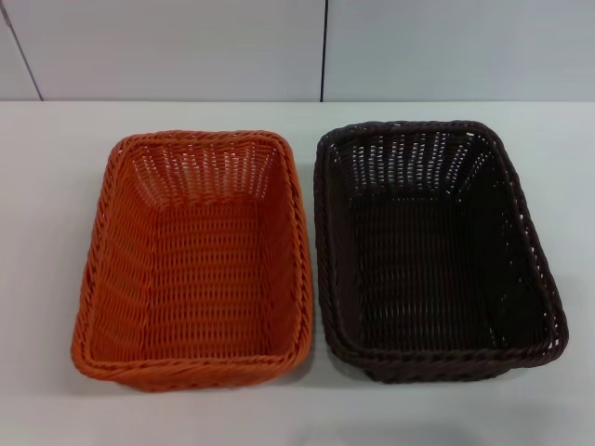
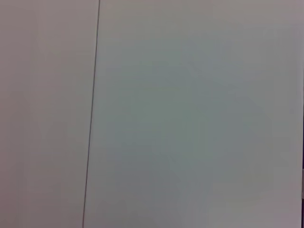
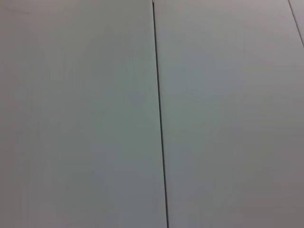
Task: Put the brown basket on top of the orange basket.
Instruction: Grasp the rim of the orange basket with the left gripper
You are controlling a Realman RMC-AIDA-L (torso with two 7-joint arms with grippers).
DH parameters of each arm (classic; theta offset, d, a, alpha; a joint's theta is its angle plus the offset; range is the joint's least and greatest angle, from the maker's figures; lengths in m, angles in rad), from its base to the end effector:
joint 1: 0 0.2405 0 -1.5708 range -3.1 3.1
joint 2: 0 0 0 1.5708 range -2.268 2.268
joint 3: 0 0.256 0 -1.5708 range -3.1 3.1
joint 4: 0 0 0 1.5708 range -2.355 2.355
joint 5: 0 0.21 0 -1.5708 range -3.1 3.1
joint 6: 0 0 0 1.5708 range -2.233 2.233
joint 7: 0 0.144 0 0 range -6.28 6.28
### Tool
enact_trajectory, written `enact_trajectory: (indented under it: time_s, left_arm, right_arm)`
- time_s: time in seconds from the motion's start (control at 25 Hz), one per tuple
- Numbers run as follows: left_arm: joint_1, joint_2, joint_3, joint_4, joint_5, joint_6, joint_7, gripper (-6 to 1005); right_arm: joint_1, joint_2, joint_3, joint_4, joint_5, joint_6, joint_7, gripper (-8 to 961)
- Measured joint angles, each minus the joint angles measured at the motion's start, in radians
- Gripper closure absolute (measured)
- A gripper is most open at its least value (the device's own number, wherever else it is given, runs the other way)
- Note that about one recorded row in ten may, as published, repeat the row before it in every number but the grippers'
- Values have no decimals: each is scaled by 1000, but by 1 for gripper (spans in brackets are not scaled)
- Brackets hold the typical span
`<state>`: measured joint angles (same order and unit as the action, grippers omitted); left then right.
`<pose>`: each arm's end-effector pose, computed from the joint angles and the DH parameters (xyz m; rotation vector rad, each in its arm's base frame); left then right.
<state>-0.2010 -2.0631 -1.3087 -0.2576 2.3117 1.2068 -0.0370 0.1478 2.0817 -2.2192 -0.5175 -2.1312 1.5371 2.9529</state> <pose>-0.4102 0.2620 0.0603 -1.0666 -0.6352 -0.5390 0.3147 0.2605 0.0363 -1.0936 0.3086 0.7861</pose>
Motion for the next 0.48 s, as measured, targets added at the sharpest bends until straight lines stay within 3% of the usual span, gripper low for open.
enact_trajectory:
  time_s: [0.36, 0.44, 0.48]
  left_arm:
    - [0, 1, 9, 1, 4, -7, 0, 302]
    - [0, 20, 28, -22, 47, -54, -5, 303]
    - [0, 44, 29, -58, 80, -119, -19, 304]
  right_arm:
    - [6, 1, -3, -2, 0, -2, 0, 338]
    - [7, 1, -3, -5, 0, -3, 0, 338]
    - [7, 1, -4, -7, 0, -3, 0, 338]
